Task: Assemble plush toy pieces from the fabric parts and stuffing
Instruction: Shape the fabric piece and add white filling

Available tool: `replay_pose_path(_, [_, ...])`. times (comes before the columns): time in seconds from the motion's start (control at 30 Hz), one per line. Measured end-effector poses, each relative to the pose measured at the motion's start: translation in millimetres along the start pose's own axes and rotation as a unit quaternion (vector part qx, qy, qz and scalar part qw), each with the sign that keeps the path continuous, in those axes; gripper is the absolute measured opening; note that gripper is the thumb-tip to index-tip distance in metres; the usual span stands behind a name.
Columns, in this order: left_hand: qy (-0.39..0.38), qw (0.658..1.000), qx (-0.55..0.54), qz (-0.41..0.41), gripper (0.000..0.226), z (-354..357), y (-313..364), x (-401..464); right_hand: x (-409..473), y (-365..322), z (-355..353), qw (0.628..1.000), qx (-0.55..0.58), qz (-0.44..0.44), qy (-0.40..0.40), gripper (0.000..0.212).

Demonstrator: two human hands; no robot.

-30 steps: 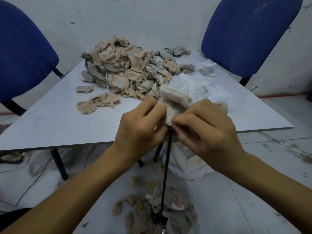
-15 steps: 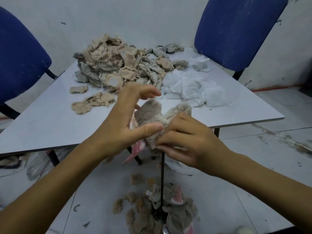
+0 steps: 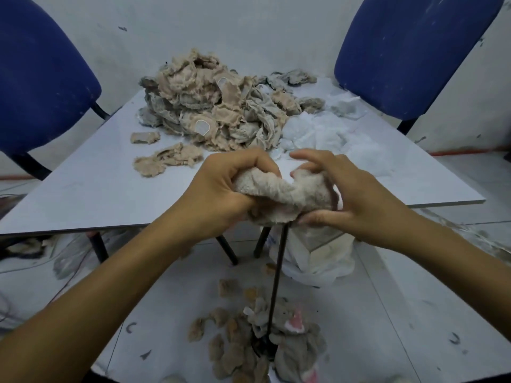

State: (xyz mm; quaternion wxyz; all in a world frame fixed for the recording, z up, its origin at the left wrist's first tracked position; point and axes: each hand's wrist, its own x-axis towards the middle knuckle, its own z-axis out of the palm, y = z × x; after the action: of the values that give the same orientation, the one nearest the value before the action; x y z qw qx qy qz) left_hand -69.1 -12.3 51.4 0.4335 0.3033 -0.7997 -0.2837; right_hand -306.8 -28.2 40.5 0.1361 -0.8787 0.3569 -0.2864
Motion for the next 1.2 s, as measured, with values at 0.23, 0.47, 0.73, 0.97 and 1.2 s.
replay_pose_path(0.23, [-0.161, 0.971, 0.020, -0.176, 0.035, -8.1, -3.1, -7.7, -10.4, -3.3, 16.2, 0.995, -0.001, -0.066, 0.073, 0.077])
replay_pose_path(0.47, [-0.075, 0.981, 0.167, -0.063, 0.025, 17.1, 0.4, -7.6, -17.4, -4.9, 21.9, 0.989, 0.137, -0.004, 0.062, 0.067])
replay_pose_path(0.73, [-0.048, 0.985, 0.152, -0.058, 0.014, 19.7, -12.4, -5.2, -21.3, -6.6, 37.7, 0.995, 0.076, 0.043, 0.047, 0.021])
replay_pose_path(0.97, [-0.134, 0.969, 0.195, -0.068, 0.010, 15.2, -21.8, -6.6, -24.0, -7.4, 49.6, 0.990, 0.122, 0.069, 0.003, 0.017])
replay_pose_path(1.2, [0.026, 0.996, 0.082, -0.010, 0.022, 22.5, -16.5, -4.7, -20.8, -13.4, 42.7, 0.982, 0.136, 0.045, 0.120, 0.011])
